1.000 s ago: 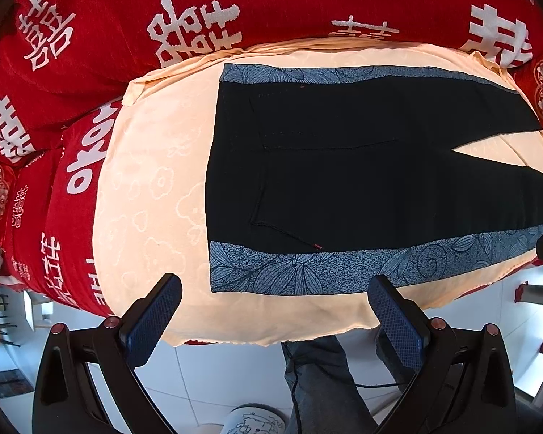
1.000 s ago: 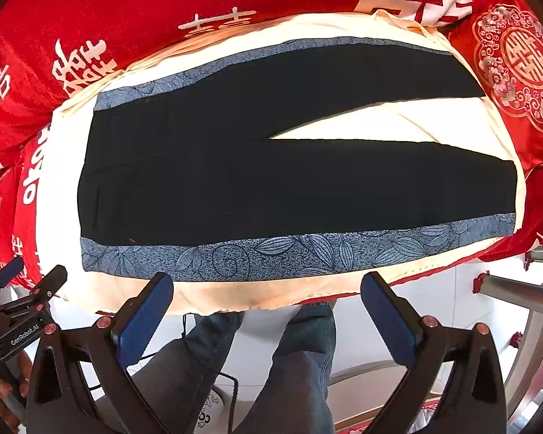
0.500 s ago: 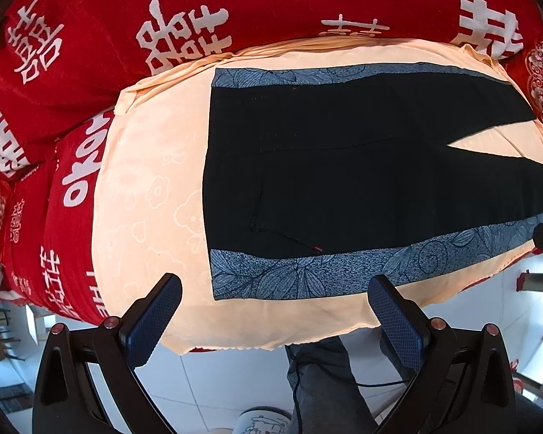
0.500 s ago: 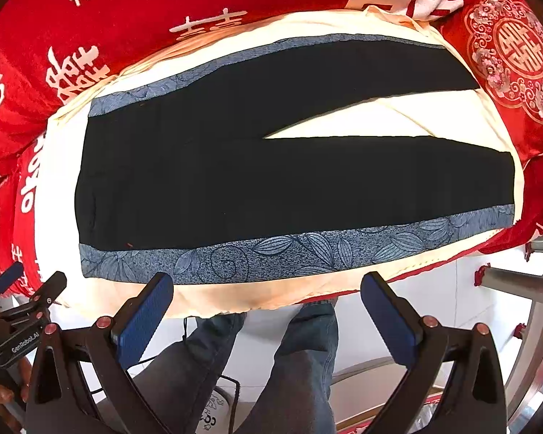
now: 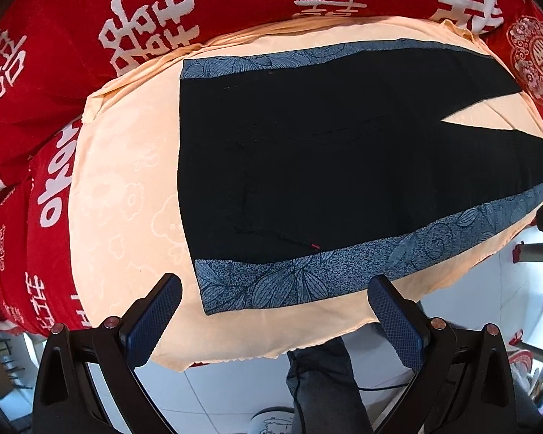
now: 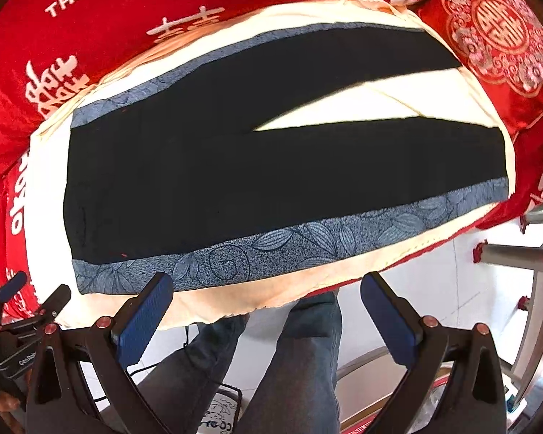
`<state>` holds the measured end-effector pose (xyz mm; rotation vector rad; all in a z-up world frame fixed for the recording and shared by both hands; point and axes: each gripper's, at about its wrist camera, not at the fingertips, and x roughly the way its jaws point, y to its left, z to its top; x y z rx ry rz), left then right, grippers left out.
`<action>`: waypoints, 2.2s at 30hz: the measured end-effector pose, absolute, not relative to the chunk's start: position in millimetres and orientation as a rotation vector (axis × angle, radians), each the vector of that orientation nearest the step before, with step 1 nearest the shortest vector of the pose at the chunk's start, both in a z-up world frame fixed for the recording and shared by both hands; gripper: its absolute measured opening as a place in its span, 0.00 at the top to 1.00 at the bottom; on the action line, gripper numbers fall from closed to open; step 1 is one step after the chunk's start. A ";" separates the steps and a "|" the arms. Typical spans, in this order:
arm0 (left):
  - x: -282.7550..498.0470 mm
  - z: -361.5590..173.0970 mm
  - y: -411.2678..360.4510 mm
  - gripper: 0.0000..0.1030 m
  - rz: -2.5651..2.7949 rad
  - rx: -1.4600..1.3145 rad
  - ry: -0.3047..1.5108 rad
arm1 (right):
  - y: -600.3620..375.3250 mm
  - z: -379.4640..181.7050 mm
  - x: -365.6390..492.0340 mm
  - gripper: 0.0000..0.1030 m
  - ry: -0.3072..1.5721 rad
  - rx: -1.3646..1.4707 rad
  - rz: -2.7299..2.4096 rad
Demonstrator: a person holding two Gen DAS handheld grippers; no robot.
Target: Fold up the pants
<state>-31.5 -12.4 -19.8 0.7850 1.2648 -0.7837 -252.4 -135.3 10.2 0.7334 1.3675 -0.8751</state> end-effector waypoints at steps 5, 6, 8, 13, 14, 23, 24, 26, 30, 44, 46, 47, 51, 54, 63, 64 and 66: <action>-32.1 -24.6 -18.2 0.00 -0.739 0.740 1.282 | -138.7 6.1 -257.3 0.00 1.368 0.744 -0.866; -33.9 -24.7 -20.1 0.00 -0.722 0.723 1.278 | -139.6 6.0 -257.3 0.00 1.366 0.738 -0.854; -36.0 -25.8 -22.3 0.00 -0.695 0.692 1.284 | -143.0 3.0 -258.0 0.00 1.369 0.726 -0.821; -43.7 -36.2 -24.6 0.00 -0.629 0.565 1.312 | -159.2 -12.2 -262.1 0.00 1.360 0.778 -0.704; -43.7 -38.2 -23.2 0.00 -0.616 0.541 1.317 | -163.0 -16.0 -263.3 0.00 1.344 0.802 -0.665; -39.3 -84.4 22.2 0.00 -0.570 0.261 1.466 | -149.4 -79.5 -263.6 0.01 1.233 1.155 -0.213; -38.3 -92.0 27.7 0.00 -0.581 0.233 1.477 | -143.0 -91.1 -263.0 0.06 1.232 1.192 -0.185; -38.0 -106.1 34.9 0.00 -0.593 0.202 1.498 | -130.3 -118.1 -262.0 0.25 1.228 1.253 -0.143; -35.8 -120.0 48.6 0.00 -0.626 0.167 1.500 | -109.6 -168.6 -264.8 0.27 1.185 1.336 -0.096; -19.2 -137.9 61.0 0.00 -0.688 -0.176 1.618 | -126.5 -159.4 -255.4 0.37 0.781 1.556 -0.044; -13.6 -138.4 50.5 0.00 -0.678 -0.242 1.603 | -127.4 -140.5 -250.9 0.37 0.750 1.536 0.001; -9.5 -138.1 44.6 0.08 -0.662 -0.261 1.586 | -128.2 -133.9 -248.5 0.37 0.745 1.522 0.019; 1.4 -139.6 32.5 0.51 -0.617 -0.188 1.558 | -130.8 -128.0 -247.6 0.37 0.783 1.483 0.039; 3.3 -139.4 35.2 0.55 -0.648 -0.144 1.560 | -137.1 -141.5 -259.9 0.37 0.845 1.450 -0.042; 4.1 -127.9 28.4 0.55 -0.732 0.002 1.561 | -157.5 -170.2 -354.5 0.37 0.739 1.605 -0.334; 3.8 -128.2 28.1 0.55 -0.732 0.017 1.564 | -158.3 -170.9 -362.8 0.37 0.704 1.635 -0.360; 3.4 -129.8 26.9 0.55 -0.723 0.041 1.566 | -161.3 -175.0 -375.5 0.41 0.598 1.715 -0.395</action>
